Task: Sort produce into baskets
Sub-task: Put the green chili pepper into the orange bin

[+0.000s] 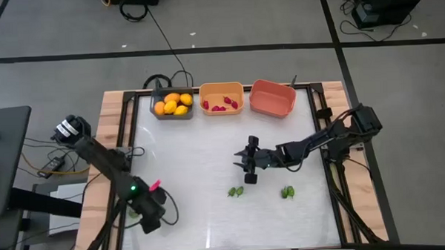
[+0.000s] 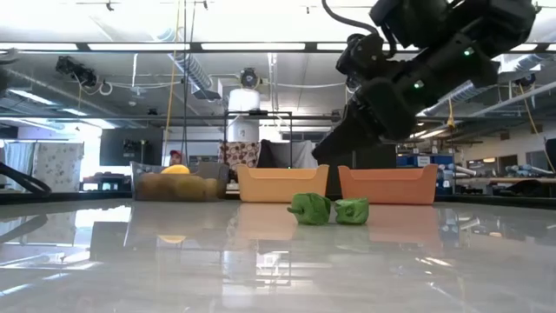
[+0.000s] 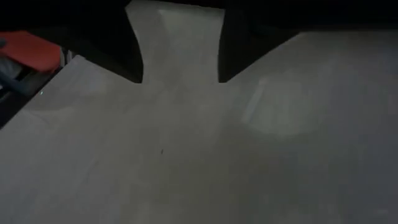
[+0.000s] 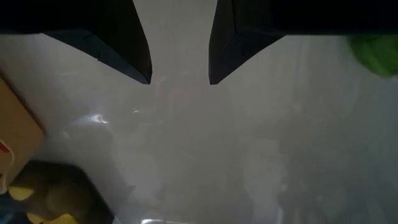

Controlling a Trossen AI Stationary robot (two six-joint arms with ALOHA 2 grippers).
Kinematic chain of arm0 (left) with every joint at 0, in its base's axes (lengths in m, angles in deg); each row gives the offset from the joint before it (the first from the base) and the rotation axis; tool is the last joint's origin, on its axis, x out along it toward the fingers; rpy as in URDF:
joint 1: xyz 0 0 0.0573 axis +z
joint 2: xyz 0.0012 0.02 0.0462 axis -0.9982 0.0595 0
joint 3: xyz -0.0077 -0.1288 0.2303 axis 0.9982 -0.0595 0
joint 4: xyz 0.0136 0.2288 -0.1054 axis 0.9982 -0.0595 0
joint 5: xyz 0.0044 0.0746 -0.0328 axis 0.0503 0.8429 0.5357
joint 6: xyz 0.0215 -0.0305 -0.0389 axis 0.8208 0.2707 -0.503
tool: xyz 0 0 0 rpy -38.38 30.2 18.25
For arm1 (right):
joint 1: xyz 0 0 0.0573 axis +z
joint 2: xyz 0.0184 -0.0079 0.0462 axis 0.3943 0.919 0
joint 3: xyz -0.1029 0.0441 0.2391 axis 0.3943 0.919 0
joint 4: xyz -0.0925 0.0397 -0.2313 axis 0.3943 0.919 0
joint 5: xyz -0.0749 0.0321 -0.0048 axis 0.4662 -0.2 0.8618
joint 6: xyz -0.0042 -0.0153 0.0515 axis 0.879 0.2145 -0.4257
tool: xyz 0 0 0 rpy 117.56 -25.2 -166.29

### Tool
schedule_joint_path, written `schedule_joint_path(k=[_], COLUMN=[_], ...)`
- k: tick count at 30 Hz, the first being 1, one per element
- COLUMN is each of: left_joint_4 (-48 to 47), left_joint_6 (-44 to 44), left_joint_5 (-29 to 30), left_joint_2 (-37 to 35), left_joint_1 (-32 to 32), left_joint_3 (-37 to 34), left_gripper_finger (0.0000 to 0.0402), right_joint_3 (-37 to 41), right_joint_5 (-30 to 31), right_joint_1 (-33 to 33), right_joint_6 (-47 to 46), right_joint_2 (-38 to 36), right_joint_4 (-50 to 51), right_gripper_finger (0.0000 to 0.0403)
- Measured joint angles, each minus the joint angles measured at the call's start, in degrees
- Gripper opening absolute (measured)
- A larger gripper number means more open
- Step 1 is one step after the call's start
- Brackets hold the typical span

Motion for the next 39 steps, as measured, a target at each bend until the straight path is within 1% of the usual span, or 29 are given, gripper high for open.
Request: schedule_joint_path(k=[3,5,11,14,16,19,24,26,29,34,39], left_joint_4=[0.16,-0.51,-0.50,-0.53,-0.43,-0.72,-1.09,-1.03,-0.86,0.13,1.23], left_joint_6=[-3.84,-4.98,-5.69,-4.95,-4.97,-4.98,-6.74,-8.11,-6.92,0.78,9.83], left_joint_5=[-1.14,-1.57,-3.60,-4.23,-4.82,-6.09,-6.07,-4.49,0.47,10.44,18.99], left_joint_2=[0.00,0.00,0.00,-0.02,-0.02,-0.04,-0.04,-0.06,-0.13,0.00,0.00], left_joint_1=[-2.90,-4.47,-7.20,-8.17,-8.50,-8.53,-7.53,-6.51,-4.81,-0.41,5.08], left_joint_3=[-1.63,-2.68,-6.31,-7.75,-8.47,-9.13,-9.26,-9.18,-8.15,-5.25,-1.91], left_gripper_finger=[0.0240,0.0248,0.0246,0.0239,0.0231,0.0205,0.0135,0.0112,0.0099,0.0107,0.0112], right_joint_3=[0.00,0.00,0.00,0.00,0.00,0.00,0.00,0.00,0.00,0.00,0.00], right_joint_5=[-2.26,-4.15,-9.26,-9.88,-10.01,-10.03,-10.04,-10.04,-10.02,-10.02,-10.07], right_joint_1=[-1.61,-2.64,-4.80,-4.91,-4.87,-4.40,-3.23,-2.88,-2.76,-2.76,-2.76], right_joint_6=[1.06,1.40,1.13,0.80,0.65,0.63,0.63,0.51,-0.82,-2.41,-3.48], right_joint_2=[0.00,0.00,-0.02,-0.02,-0.02,-0.02,-0.02,-0.02,-0.02,-0.02,-0.02], right_joint_4=[-2.00,-3.73,-7.01,-6.78,-6.79,-6.72,-6.53,-6.58,-6.73,-6.87,-8.96], right_gripper_finger=[0.0171,0.0171,0.0171,0.0171,0.0171,0.0171,0.0171,0.0171,0.0171,0.0171,0.0171])
